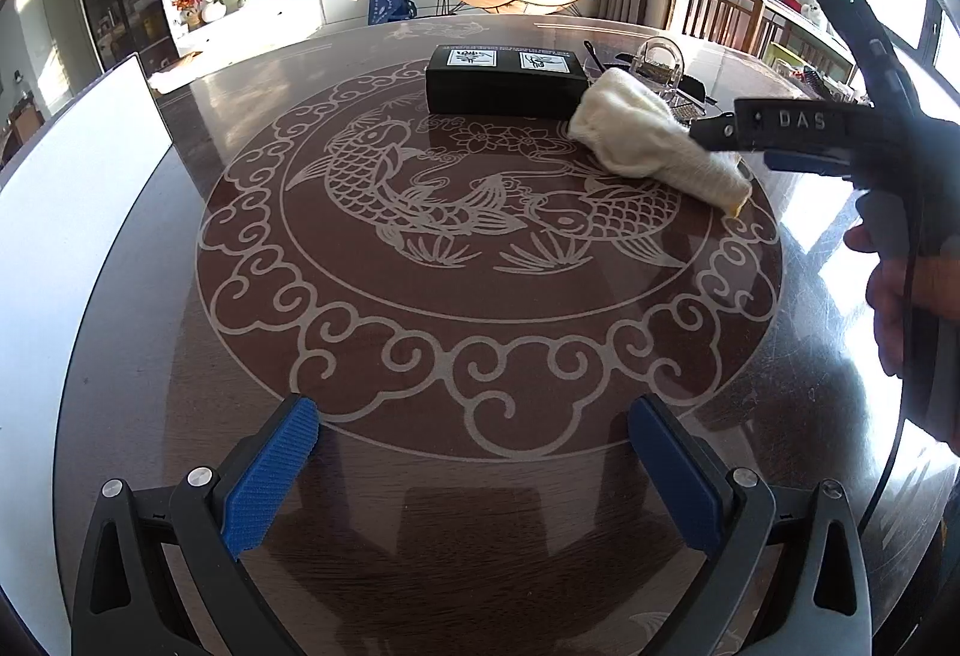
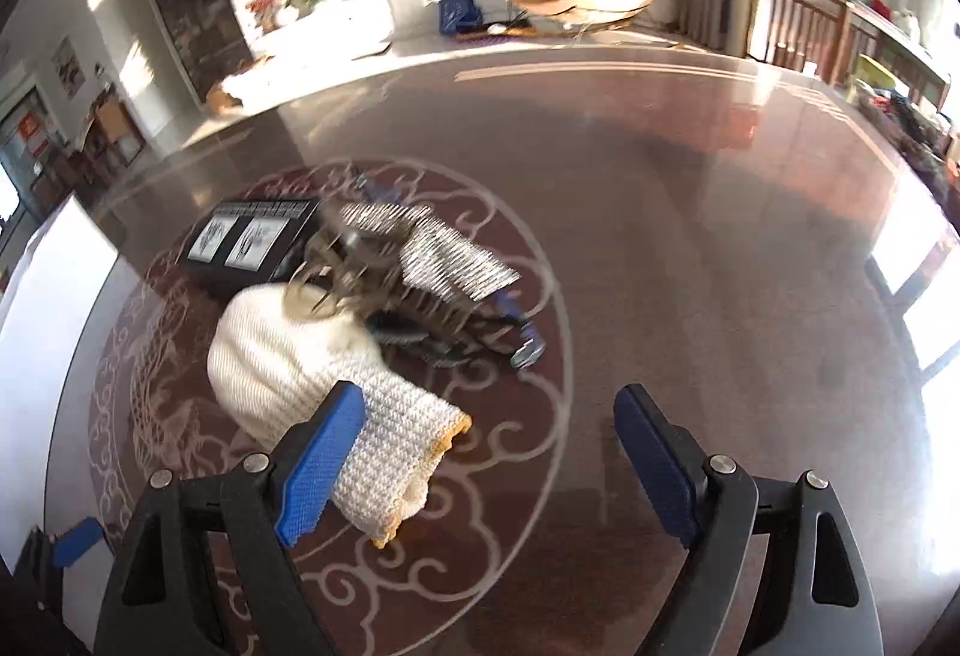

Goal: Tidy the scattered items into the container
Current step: 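Lower the left tool onto the cream knit glove and close it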

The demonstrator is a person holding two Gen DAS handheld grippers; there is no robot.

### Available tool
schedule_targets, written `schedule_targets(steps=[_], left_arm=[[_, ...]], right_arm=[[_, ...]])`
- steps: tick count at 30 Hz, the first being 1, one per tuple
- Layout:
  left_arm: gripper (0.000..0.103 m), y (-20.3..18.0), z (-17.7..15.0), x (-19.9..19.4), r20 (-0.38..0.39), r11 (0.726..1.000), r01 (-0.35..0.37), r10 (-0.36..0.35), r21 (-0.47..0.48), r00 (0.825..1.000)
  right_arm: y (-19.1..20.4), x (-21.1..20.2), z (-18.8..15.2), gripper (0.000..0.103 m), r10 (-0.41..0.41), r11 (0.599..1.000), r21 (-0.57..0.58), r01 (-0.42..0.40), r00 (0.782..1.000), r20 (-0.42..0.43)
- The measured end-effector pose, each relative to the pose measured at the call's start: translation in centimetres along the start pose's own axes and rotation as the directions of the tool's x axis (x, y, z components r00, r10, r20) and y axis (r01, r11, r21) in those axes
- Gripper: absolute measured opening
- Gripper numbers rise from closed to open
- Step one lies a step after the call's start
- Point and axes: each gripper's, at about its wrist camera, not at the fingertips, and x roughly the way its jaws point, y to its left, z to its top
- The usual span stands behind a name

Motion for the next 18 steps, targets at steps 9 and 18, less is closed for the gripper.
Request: schedule_targets(steps=[9, 18], left_arm=[[0.103, -0.1, 0.1, 0.1, 0.000, 1.000, 0.001, -0.001, 0.001, 1.000], [0.103, -1.5, 2.4, 1.3, -0.060, 0.950, 0.171, -0.161, 0.260, 0.985]], right_arm=[[-0.4, -4.6, -6.0, 0.086, 0.133, 0.990, -0.035, -0.133, 0.991, -0.007], [-1.9, -4.6, -8.9, 0.087, -0.011, 0.980, -0.198, 0.014, 1.000, 0.016]])
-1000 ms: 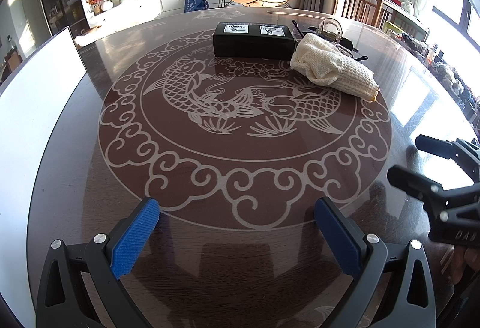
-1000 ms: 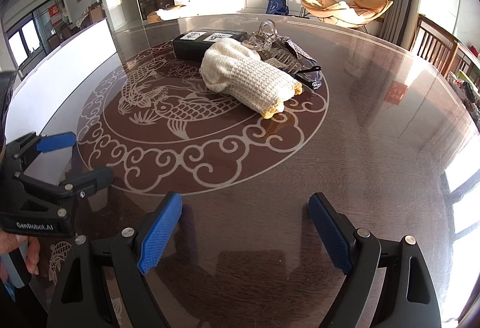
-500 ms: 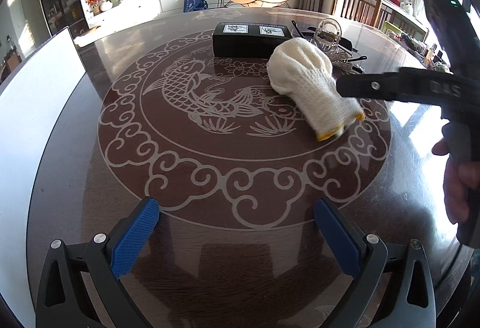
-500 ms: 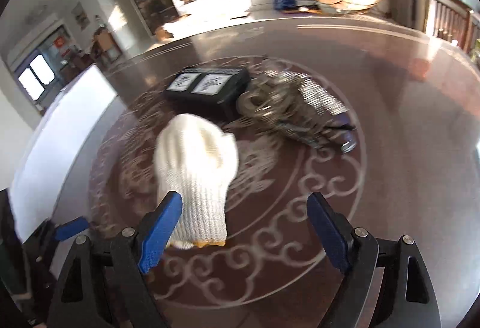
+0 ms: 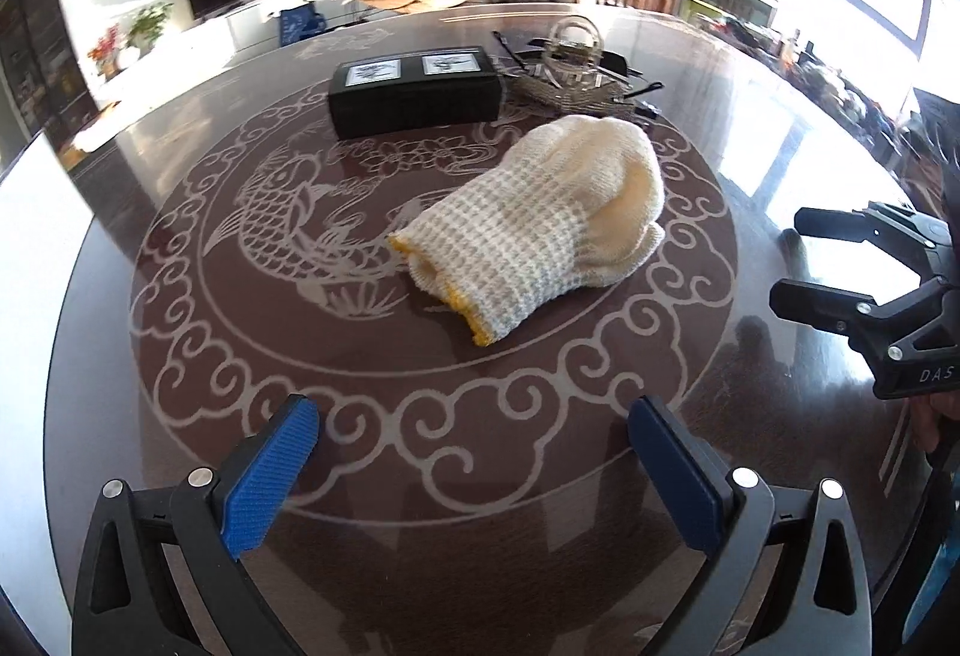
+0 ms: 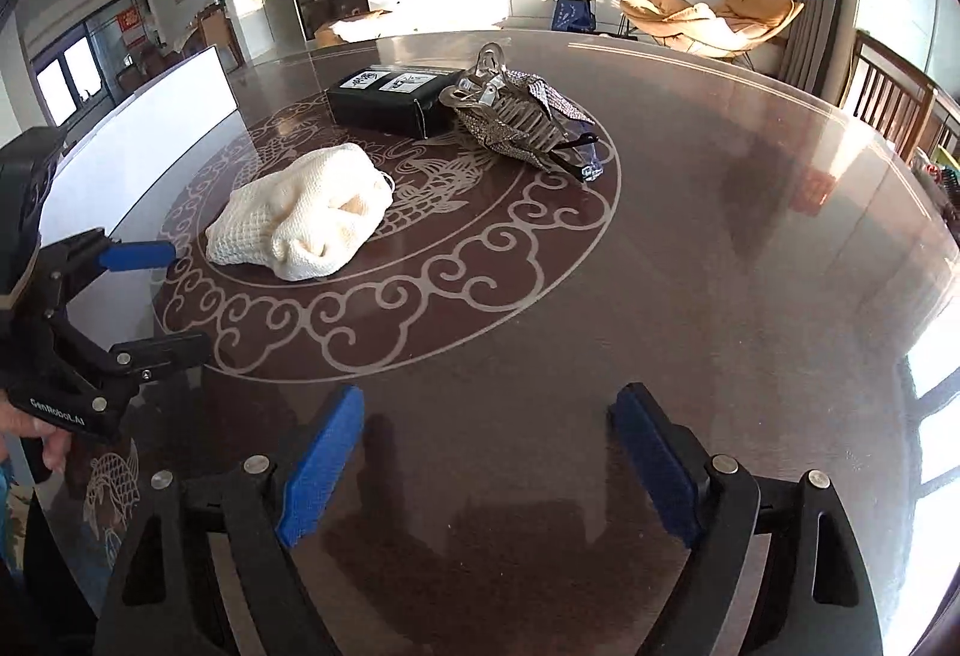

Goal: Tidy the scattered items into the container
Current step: 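Lower the left tool onto the cream knit glove and close it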

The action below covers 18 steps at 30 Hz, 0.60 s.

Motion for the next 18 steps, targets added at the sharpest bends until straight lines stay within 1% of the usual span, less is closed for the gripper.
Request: schedule_targets(steps=[1, 2, 3, 5, 7, 10, 13, 15, 17, 18], left_arm=[[0.103, -0.3, 0.4, 0.0, -0.011, 0.998, 0.017, -0.016, 0.058, 1.000], [0.103, -0.7, 0.8, 0.0, -0.012, 0.993, 0.011, -0.010, 0.121, 1.000], [0.103, -1.1, 1.2, -0.2, -0.003, 0.983, -0.005, 0.006, 0.185, 1.000], [0.103, -1.8, 2.0, -0.3, 0.021, 0.955, -0.025, 0.020, 0.297, 1.000], [0.103, -2.3, 3.1, -0.2, 0.030, 0.937, -0.015, 0.004, 0.349, 1.000], [0.103, -3.0, 5.0, 0.9, 0.037, 0.927, 0.012, -0.027, 0.375, 0.999], [0.103, -3.9, 6.8, 2.5, 0.043, 0.926, 0.034, -0.054, 0.375, 0.998], [0.103, -4.1, 7.9, 3.3, 0.039, 0.936, 0.064, -0.082, 0.346, 0.996], [0.103, -3.8, 8.7, 4.2, 0.005, 0.951, 0.118, -0.124, 0.286, 0.992], [0.103, -3.6, 8.7, 4.5, -0.001, 0.960, 0.127, -0.131, 0.249, 0.991]], right_arm=[[0.0, 0.0, 0.0, 0.087, -0.012, 1.000, -0.009, 0.012, 1.000, -0.004], [0.2, 0.2, 0.0, 0.087, -0.027, 0.999, -0.018, 0.027, 1.000, -0.008], [0.4, 0.4, 0.0, 0.087, -0.038, 0.999, -0.025, 0.038, 0.999, -0.009], [0.3, 0.6, 0.1, 0.088, -0.033, 0.999, -0.018, 0.033, 0.999, -0.010], [0.2, 0.7, 0.1, 0.087, -0.034, 0.999, -0.019, 0.034, 0.999, -0.010], [0.2, 0.8, 0.1, 0.087, -0.034, 0.999, -0.019, 0.034, 0.999, -0.010], [0.2, 0.8, 0.1, 0.087, -0.034, 0.999, -0.019, 0.034, 0.999, -0.010], [0.2, 0.8, 0.1, 0.087, -0.034, 0.999, -0.019, 0.034, 0.999, -0.010], [0.2, 0.8, 0.1, 0.087, -0.034, 0.999, -0.020, 0.034, 0.999, -0.010], [0.1, 0.9, 0.1, 0.087, -0.034, 0.999, -0.019, 0.034, 0.999, -0.010]])
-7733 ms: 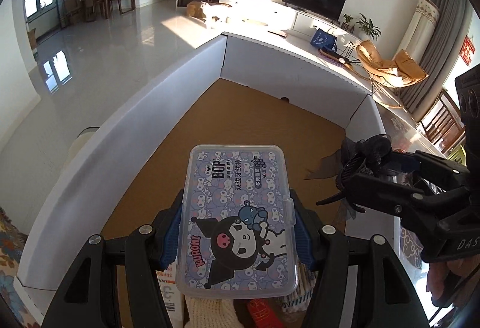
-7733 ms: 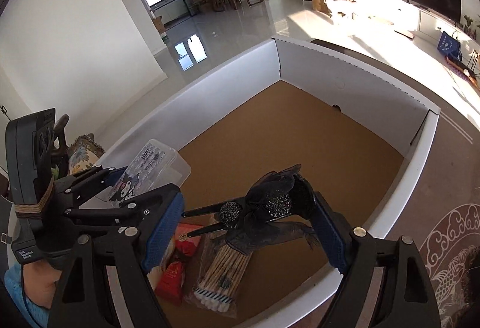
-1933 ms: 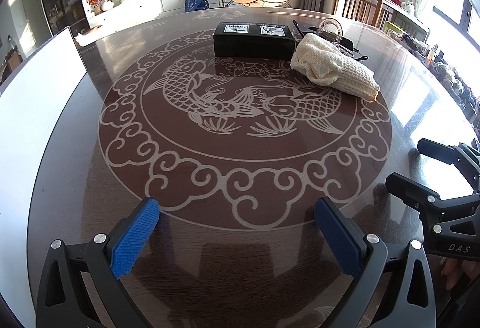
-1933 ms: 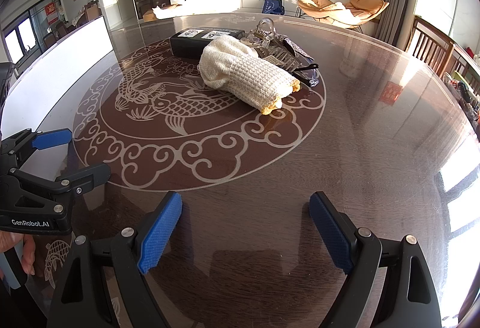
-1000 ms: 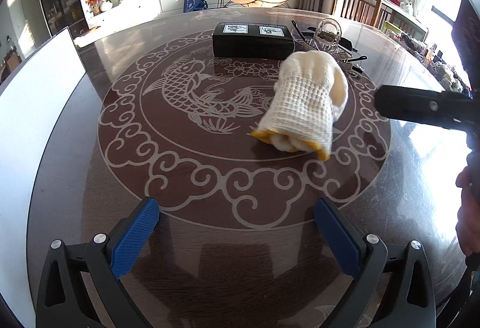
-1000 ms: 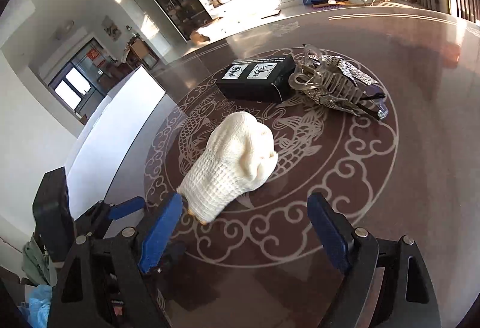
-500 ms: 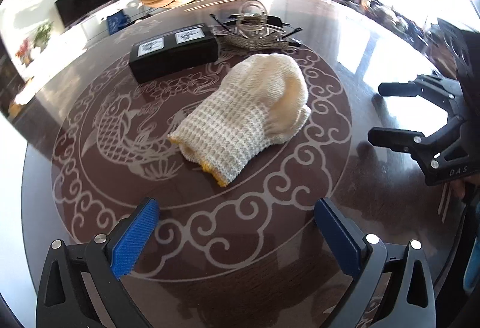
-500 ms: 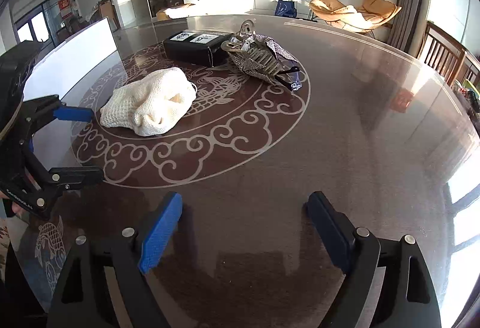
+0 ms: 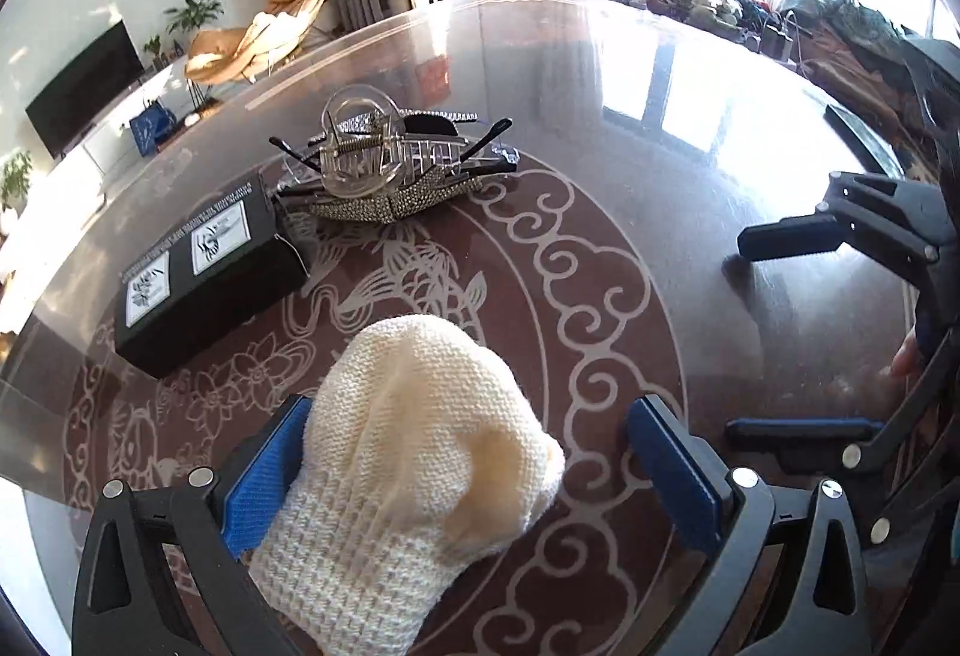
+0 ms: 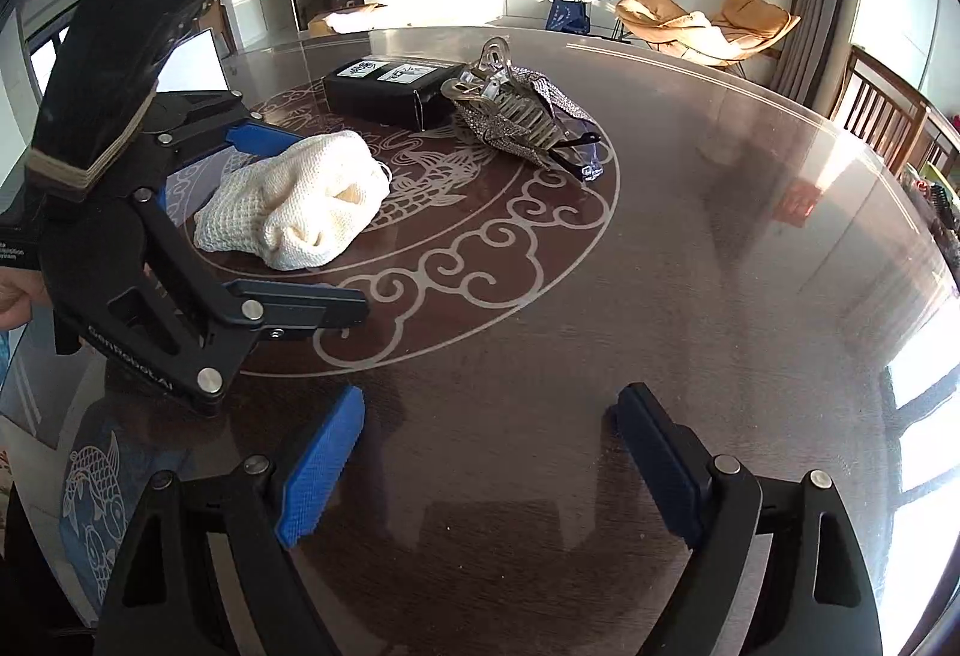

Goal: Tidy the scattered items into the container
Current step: 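Lower the left tool onto the cream knit glove and close it, then move the right tool onto the clear eyeglasses while the left tool holds the glove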

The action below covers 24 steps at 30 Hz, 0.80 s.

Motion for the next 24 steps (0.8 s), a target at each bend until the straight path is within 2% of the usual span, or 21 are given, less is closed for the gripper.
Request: schedule_targets(steps=[2, 3, 4, 7, 10, 14, 16, 21, 24], left_arm=[[0.085, 0.8, -0.3, -0.3, 0.022, 0.996, -0.022, 0.024, -0.082, 0.999], [0.062, 1.3, -0.8, -0.7, 0.032, 0.990, -0.046, 0.050, -0.131, 0.998], [0.056, 1.9, -1.2, -1.3, 0.032, 0.981, -0.055, 0.062, -0.186, 0.998], [0.052, 3.7, -3.8, -3.2, 0.040, 0.940, -0.078, 0.097, -0.332, 0.995], [0.052, 4.4, -7.6, -5.3, 0.020, 0.906, -0.129, 0.150, -0.404, 0.988], [0.052, 4.4, -12.3, -7.9, -0.015, 0.883, -0.206, 0.220, -0.422, 0.975], [0.052, 4.2, -13.8, -8.5, -0.016, 0.877, -0.224, 0.240, -0.425, 0.971], [0.052, 4.3, -14.2, -8.5, 0.002, 0.867, -0.244, 0.272, -0.434, 0.962], [0.053, 4.1, -14.2, -8.4, 0.021, 0.860, -0.249, 0.288, -0.445, 0.958]], right_arm=[[0.0, 0.0, 0.0, 0.087, 0.000, 1.000, 0.000, 0.000, 1.000, 0.000], [0.0, 0.0, 0.0, 0.087, 0.001, 1.000, 0.000, -0.001, 1.000, 0.000], [0.0, -0.1, 0.0, 0.087, 0.001, 1.000, 0.001, -0.001, 1.000, 0.001], [-0.2, -0.1, -0.2, 0.087, 0.006, 1.000, 0.004, -0.006, 1.000, 0.002], [-0.5, -0.3, -0.2, 0.087, 0.013, 1.000, 0.009, -0.013, 1.000, 0.005], [-0.3, -0.4, -0.3, 0.089, 0.023, 1.000, 0.013, -0.024, 1.000, 0.007], [-0.6, -0.1, 0.5, 0.088, 0.061, 0.998, 0.003, -0.061, 0.998, 0.014], [-2.8, 3.4, 5.1, 0.088, -0.002, 1.000, -0.004, 0.002, 1.000, -0.004], [-3.7, 5.1, 8.0, 0.088, -0.036, 0.999, -0.028, 0.037, 0.999, 0.023]])
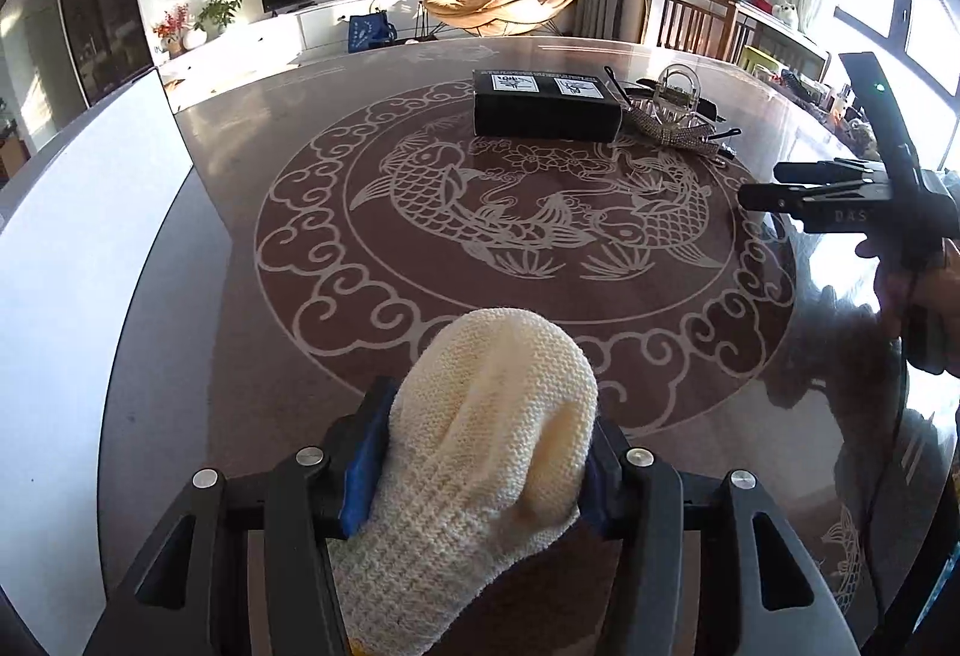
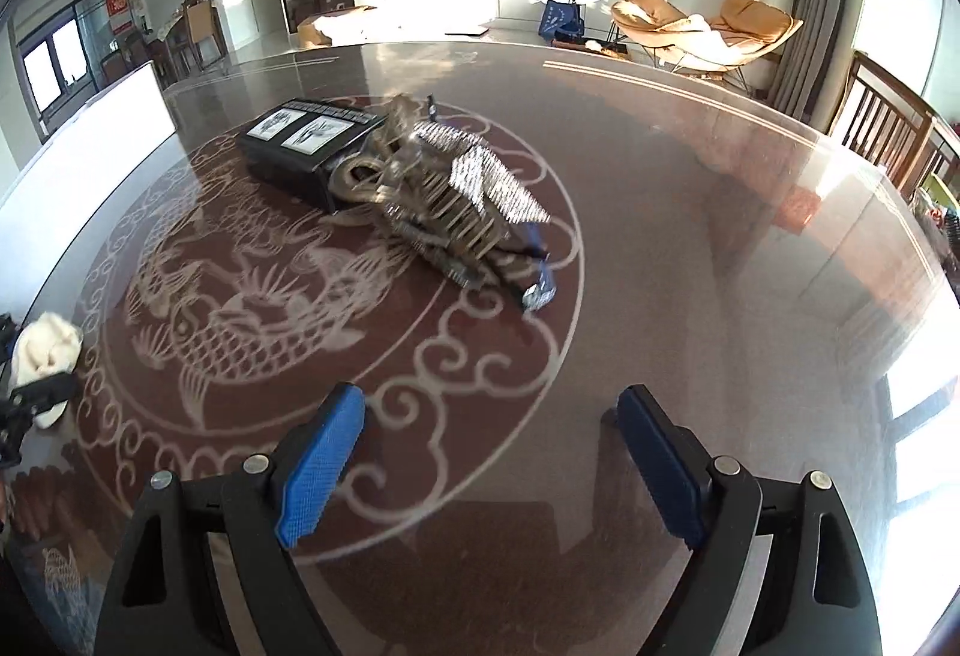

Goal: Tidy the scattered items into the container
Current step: 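Move the right tool onto the clear eyeglasses while the left tool holds the glove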

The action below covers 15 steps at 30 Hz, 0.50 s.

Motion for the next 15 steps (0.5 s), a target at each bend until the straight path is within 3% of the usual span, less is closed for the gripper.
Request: schedule_targets(steps=[2, 4, 6, 9, 10, 11, 12, 15], left_arm=[[0.053, 0.1, 0.0, -0.1, 0.001, 1.000, 0.001, -0.001, -0.002, 1.000], [0.053, 0.1, -0.1, -0.1, 0.002, 1.000, 0.001, -0.001, -0.002, 1.000], [0.053, 0.1, -0.2, -0.1, 0.002, 1.000, 0.002, -0.002, -0.003, 1.000], [0.053, 0.0, -0.2, 0.0, 0.002, 1.000, 0.001, -0.001, -0.003, 1.000], [0.054, 0.0, -0.2, -0.1, 0.002, 1.000, 0.000, 0.000, -0.002, 1.000], [0.054, 0.0, -0.2, -0.1, 0.001, 1.000, -0.001, 0.001, -0.002, 1.000], [0.054, 0.1, -0.2, -0.1, 0.001, 1.000, -0.002, 0.002, -0.002, 1.000], [0.054, 0.0, -0.1, 0.0, 0.001, 1.000, -0.005, 0.005, -0.001, 1.000]], right_arm=[[0.7, 0.4, 1.6, 0.088, -0.026, 0.998, -0.063, 0.029, 0.998, 0.053], [2.2, 0.3, 2.5, 0.084, -0.001, 0.988, -0.156, 0.019, 0.993, 0.115], [3.7, 0.9, 3.1, 0.082, 0.041, 0.976, -0.218, -0.018, 0.994, 0.102], [4.6, 0.6, 3.1, 0.031, 0.041, 0.976, -0.217, -0.020, 0.995, 0.089], [4.5, 0.0, 2.8, 0.018, 0.082, 0.981, -0.181, -0.065, 0.993, 0.086], [4.3, -0.6, 2.5, 0.016, 0.124, 0.982, -0.152, -0.110, 0.989, 0.084], [4.4, -1.4, 1.9, 0.007, 0.163, 0.978, -0.143, -0.150, 0.983, 0.082], [5.3, -3.9, -1.1, 0.006, 0.299, 0.948, -0.130, -0.292, 0.953, 0.042]])
